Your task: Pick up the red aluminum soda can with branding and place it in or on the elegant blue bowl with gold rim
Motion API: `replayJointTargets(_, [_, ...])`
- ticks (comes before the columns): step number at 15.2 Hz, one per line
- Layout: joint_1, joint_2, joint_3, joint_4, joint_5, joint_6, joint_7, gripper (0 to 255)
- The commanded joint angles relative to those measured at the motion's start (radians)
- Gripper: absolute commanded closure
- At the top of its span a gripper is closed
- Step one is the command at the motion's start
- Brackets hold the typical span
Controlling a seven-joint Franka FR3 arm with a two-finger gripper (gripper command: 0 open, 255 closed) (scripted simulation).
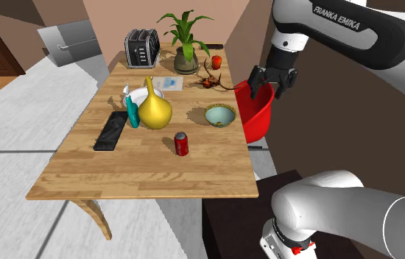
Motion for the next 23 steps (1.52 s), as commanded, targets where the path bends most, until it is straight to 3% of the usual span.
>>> replayJointTargets(1, [0.000, 0.000, 0.000, 0.000, 0.000, 0.000, 0.000, 0])
replayJointTargets(12, [0.056, 0.150, 0.204, -0.131, 0.080, 0.320, 0.172, 0])
replayJointTargets(18, [0.077, 0.307, 0.313, -0.132, 0.089, 0.495, 0.272, 0])
replayJointTargets(23, [0.084, 0.471, 0.399, -0.094, 0.057, 0.629, 0.372, 0])
